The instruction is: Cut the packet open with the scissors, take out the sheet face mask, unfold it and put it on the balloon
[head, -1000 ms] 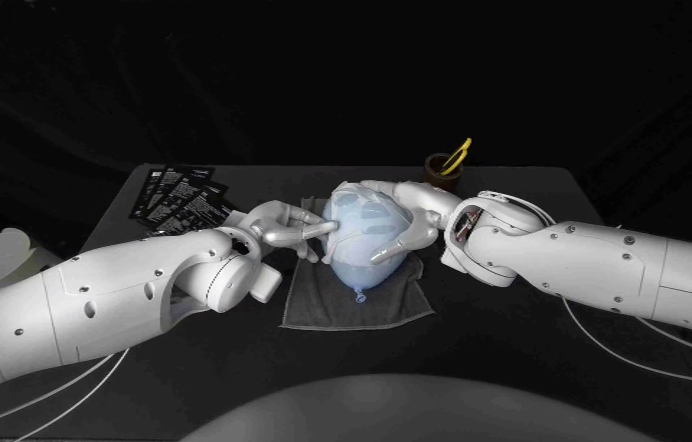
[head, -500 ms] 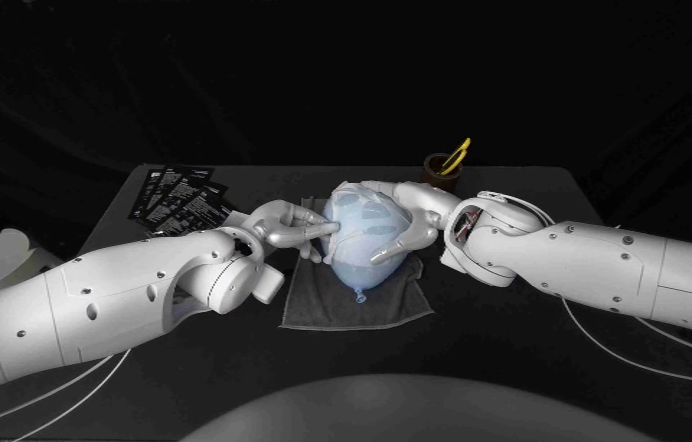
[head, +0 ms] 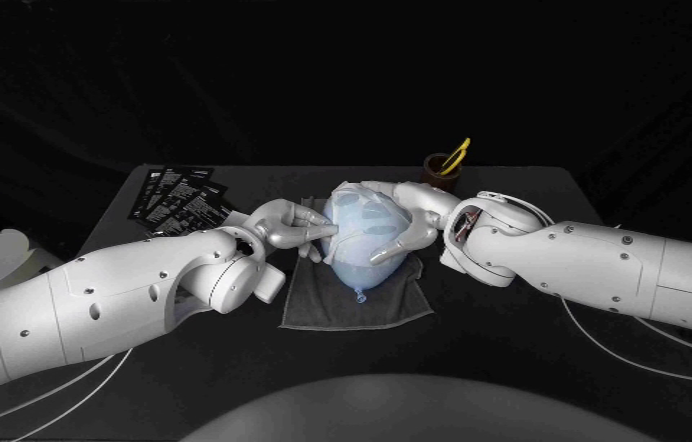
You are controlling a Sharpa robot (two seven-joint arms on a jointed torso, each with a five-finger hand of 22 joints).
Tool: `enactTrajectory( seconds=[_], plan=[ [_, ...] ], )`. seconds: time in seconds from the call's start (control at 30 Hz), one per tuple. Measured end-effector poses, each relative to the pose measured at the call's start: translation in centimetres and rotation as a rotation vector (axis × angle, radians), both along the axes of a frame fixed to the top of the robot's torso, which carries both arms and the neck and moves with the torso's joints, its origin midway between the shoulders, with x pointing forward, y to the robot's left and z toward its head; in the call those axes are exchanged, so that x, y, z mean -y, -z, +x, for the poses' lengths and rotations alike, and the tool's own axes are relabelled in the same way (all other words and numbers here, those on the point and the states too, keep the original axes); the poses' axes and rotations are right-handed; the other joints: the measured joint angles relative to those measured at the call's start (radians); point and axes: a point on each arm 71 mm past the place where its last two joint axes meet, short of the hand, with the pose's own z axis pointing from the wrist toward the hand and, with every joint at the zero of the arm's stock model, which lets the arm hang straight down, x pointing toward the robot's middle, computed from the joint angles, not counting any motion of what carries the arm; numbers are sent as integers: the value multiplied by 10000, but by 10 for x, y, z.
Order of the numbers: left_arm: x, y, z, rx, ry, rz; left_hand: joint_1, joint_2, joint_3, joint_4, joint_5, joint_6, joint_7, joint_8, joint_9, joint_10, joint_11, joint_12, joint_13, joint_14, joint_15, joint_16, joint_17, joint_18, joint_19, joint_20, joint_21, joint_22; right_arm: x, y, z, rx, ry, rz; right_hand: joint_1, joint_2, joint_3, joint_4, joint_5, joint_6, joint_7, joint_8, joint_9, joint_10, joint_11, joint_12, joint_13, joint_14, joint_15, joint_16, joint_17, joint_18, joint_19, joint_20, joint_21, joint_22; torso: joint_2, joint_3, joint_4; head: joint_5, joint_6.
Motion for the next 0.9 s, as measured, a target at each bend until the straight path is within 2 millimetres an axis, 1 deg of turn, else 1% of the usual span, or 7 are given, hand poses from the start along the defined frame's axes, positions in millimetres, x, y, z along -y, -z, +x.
enactTrajectory(
  seconds=[0.27,0.4,0.47,0.53,0.6,0.67,0.9],
  plan=[
    [-1,-1,1,193,-68,-46,274,-218,954,-156,-68,193,-59,174,4,359,-176,236,91,271,-158,306,523,-10,-148,-217,529,378,0,0,0,-9,12,0,40,40,9,9,0,-1,0,-10,-5,-1,-1,-2,-2,0,0,0,0,-2,0,0,0,-1,1,1,1,15,0],
    [-2,-2,1,332,-136,-116,-220,-1380,3602,140,-38,228,-93,360,9,396,-212,557,284,319,-143,479,567,-79,-598,-305,1265,966,0,0,0,-15,19,3,40,40,27,28,0,-2,1,-14,-7,-1,-1,-3,-4,0,0,0,0,-2,0,0,0,-1,1,-2,3,21,0],
    [-4,-3,1,391,-182,-171,-1072,-2239,5644,-171,64,271,-124,446,603,396,-213,896,499,337,-159,550,534,-60,-759,-322,1656,1267,0,0,0,-18,17,7,39,40,27,28,0,-2,0,-30,-7,-1,-1,-4,-5,0,0,0,0,-2,0,0,0,-1,1,-4,3,22,0],
    [-5,-3,1,432,-224,-210,-1850,-2693,6938,-763,64,292,-108,593,746,366,-233,1179,695,355,-176,588,485,23,-831,-348,1923,1464,0,0,0,-20,13,11,39,40,27,28,0,-2,0,-32,-8,-1,-1,-5,-6,0,0,0,0,-3,0,0,0,-1,2,-5,3,23,0],
    [-7,-4,1,457,-284,-251,-2737,-2837,7852,-1557,64,292,-108,697,952,187,-225,1487,900,385,-205,654,446,35,-892,-364,2144,1619,0,0,0,-23,10,14,39,39,27,28,0,-2,0,-19,-12,-1,-1,-6,-7,0,0,0,0,-2,0,0,0,-1,4,-4,4,21,0],
    [-9,-4,1,463,-338,-282,-3196,-2840,8263,-1967,64,291,-108,780,952,101,-248,1658,1010,392,-213,654,429,40,-932,-355,2250,1683,-1,0,0,-26,6,18,39,39,26,28,0,-3,0,13,-12,-1,-1,-6,-7,0,0,0,0,-3,0,0,0,-1,6,-5,4,14,0],
    [-17,-4,1,416,-541,-306,-3932,-2790,8705,-2613,348,252,-142,889,952,35,-259,1909,1189,404,-224,734,425,40,-939,-363,2370,1770,-1,0,-1,-30,-6,27,39,39,26,28,0,-3,0,13,-3,-2,-2,-8,1,-37,36,0,-9,-4,0,0,0,-1,6,-10,7,13,0]
  ],
)
